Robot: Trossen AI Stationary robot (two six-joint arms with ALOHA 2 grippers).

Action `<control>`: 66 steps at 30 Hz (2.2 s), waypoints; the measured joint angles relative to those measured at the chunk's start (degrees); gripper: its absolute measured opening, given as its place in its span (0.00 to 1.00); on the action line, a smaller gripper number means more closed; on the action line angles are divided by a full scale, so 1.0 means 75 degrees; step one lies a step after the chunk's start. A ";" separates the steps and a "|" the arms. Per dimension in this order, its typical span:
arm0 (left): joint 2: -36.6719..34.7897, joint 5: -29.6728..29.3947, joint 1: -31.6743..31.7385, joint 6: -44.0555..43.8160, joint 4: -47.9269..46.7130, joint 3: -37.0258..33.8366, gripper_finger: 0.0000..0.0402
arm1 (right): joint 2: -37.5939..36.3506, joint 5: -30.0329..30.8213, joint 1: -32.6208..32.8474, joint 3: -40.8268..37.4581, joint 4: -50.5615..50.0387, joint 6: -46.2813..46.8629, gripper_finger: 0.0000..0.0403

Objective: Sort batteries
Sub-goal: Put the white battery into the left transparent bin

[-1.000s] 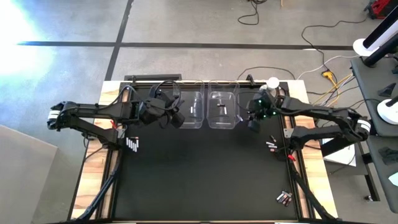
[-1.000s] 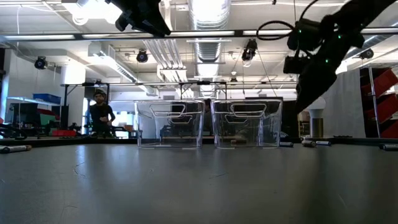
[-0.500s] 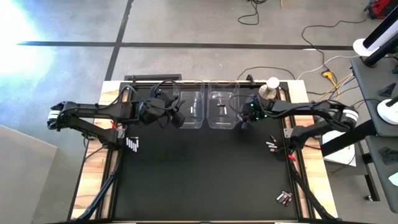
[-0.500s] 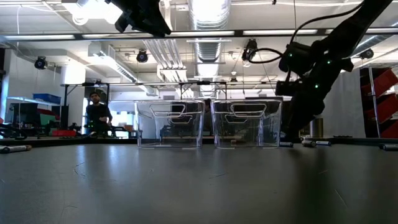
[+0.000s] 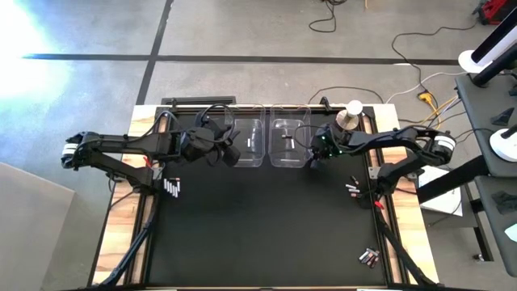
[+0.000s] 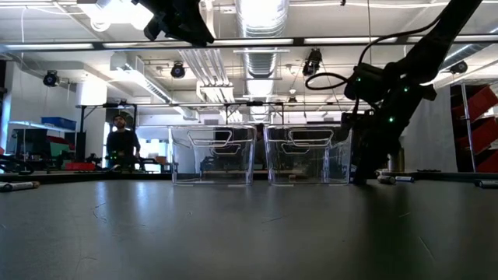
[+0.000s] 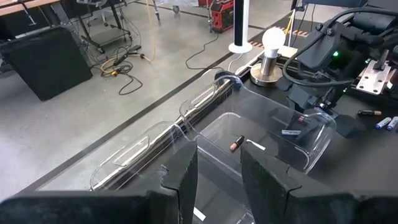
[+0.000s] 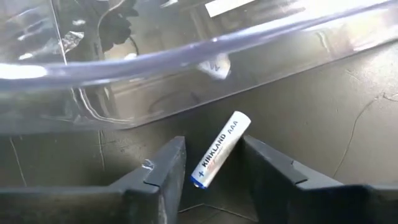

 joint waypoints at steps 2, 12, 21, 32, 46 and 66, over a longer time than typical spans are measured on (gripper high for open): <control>0.0000 0.0099 0.0000 -0.0003 0.0000 0.0000 0.26 | 0.0004 0.0000 -0.0003 -0.0072 0.0060 -0.0004 0.31; 0.0000 0.0109 -0.0003 0.0000 -0.0006 0.0000 0.26 | 0.0005 0.0044 -0.0003 -0.0332 0.0069 0.0081 0.09; 0.0000 0.0106 0.0000 0.0000 -0.0009 0.0000 0.26 | -0.0076 0.0046 0.0000 -0.0302 -0.0140 0.0033 0.08; 0.0000 0.0103 -0.0003 0.0013 -0.0015 0.0000 0.26 | -0.1043 0.0636 -0.0003 -0.0287 -0.0719 0.0091 0.07; -0.0225 0.1292 0.0000 0.0108 -0.0724 0.0000 0.26 | -0.2006 0.2022 -0.0006 0.1686 -0.2994 -0.0908 0.07; -0.2352 0.2092 0.0256 -0.1285 0.7773 -0.4876 0.29 | -0.0637 0.0102 0.1010 0.5343 -0.1859 0.0615 0.07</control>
